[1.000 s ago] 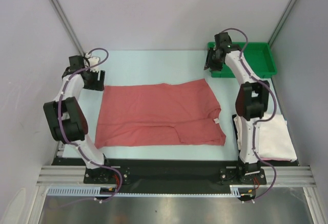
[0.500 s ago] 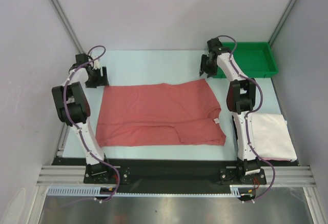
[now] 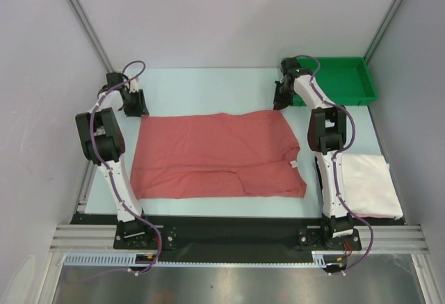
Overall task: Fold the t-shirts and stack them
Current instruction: Fold the tshirt
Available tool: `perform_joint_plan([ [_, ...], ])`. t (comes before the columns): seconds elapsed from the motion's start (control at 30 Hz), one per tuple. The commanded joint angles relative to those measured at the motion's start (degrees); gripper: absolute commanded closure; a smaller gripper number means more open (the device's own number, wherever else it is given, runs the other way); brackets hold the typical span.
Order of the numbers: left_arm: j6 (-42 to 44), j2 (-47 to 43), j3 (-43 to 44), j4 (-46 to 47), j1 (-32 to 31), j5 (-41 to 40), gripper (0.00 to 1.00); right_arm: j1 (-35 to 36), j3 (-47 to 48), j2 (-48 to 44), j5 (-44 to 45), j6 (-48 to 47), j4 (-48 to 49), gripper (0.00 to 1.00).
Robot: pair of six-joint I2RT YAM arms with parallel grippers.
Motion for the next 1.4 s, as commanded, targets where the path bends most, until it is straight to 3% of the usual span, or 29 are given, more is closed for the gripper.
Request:
perform_joint_plan([
  [0.0,2.1,1.4,2.2,-2.9,-0.4,7.0,0.56,-0.2,-1.7,-3.4,-3.0,1.1,-0.1,0.94],
  [0.1,4.2,0.1,1.1,-4.0,-0.3,9.5,0.78,-0.6,-3.4,-6.2,-3.2,1.9,1.2,0.98],
  [0.13,4.4,-1.3,0.1,-3.5,-0.3,9.7,0.99,-0.8,-3.6,-6.8,-3.5,2.1,1.6,1.00],
  [0.4,9.1,-12.9,-7.6,4.0,-0.2,11.4,1.00,-0.1,-9.0,-15.4,-4.7,3.3,3.3,1.00],
  [0.73,27.2,-30.6,-21.4,0.4,1.2,10.4,1.00,1.6,-36.3,-38.6,0.9,2.1,6.3,1.00],
  [1.0,41.7,-39.6,-34.6,-7.8,4.4,9.7,1.00,3.8,-65.1,-55.0,1.7,7.9,12.8,1.00],
  [1.13,45.5,-40.5,-40.3,-6.1,5.1,7.7,1.00,4.0,-71.4,-55.6,1.6,10.3,16.7,1.00],
  [1.37,46.2,-38.8,-41.3,-4.7,5.1,7.8,1.00,4.1,-72.5,-53.4,3.7,9.2,18.1,1.00],
])
